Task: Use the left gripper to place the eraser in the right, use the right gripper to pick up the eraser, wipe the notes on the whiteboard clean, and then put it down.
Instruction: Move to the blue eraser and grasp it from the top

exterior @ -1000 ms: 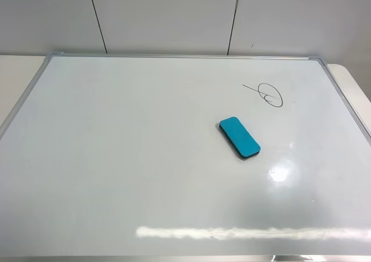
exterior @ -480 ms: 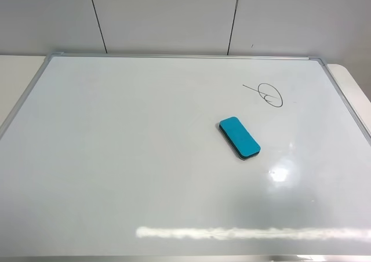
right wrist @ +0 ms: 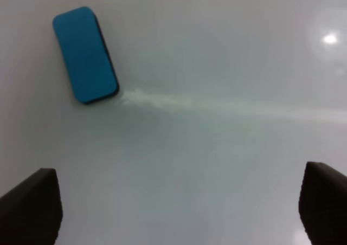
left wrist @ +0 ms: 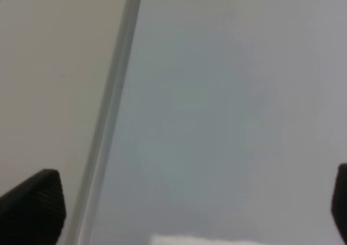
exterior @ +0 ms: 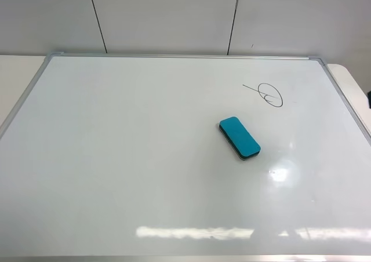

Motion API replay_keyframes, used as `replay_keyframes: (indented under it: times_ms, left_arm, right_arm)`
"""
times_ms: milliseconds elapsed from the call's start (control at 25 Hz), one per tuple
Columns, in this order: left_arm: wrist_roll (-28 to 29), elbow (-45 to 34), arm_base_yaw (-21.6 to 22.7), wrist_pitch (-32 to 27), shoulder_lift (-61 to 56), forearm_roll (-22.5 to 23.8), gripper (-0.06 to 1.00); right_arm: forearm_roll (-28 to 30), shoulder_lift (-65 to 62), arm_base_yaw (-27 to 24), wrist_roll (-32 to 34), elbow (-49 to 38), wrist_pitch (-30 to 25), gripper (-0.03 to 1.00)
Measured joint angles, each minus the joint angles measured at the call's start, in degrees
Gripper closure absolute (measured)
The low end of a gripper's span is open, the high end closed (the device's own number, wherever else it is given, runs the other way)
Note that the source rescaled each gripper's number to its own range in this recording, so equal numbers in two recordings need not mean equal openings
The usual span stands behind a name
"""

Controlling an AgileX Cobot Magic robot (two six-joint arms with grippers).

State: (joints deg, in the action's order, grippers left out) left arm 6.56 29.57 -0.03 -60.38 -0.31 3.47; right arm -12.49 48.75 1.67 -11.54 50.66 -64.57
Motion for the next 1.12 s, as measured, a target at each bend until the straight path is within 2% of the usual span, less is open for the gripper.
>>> replay_keyframes:
  times_ms: [120,240,440,640,760,920,1120]
  left_arm:
    - [0.0,0.0,0.0,0.0,0.0,0.0,-0.06]
    - [0.0,0.0,0.0,0.0,0.0,0.0,-0.06]
    - [0.0,0.0,0.0,0.0,0.0,0.0,-0.06]
    - [0.0,0.0,0.0,0.0,0.0,0.0,-0.06]
    - [0.0,0.0,0.0,0.0,0.0,0.0,-0.06]
    - [0.0,0.0,0.0,0.0,0.0,0.0,-0.06]
    - [0.0,0.0,0.0,0.0,0.0,0.0,-0.06]
  right_arm:
    - [-0.2,7.8,3.6,-0.7,1.5,0.3,0.24]
    - [3.2,13.8,9.4,1.9,1.7,3.6,0.24]
    - [14.5,22.0,19.8,16.0,1.8,10.4,0.24]
    - [24.1,28.6,28.6,29.9,1.9,13.1,0.24]
    - [25.4,33.1,30.7,34.0,1.9,15.5,0.24]
    - [25.4,38.3,30.9,34.8,1.9,18.8,0.22]
    - [25.7,43.8,30.9,35.1,1.9,26.1,0.17]
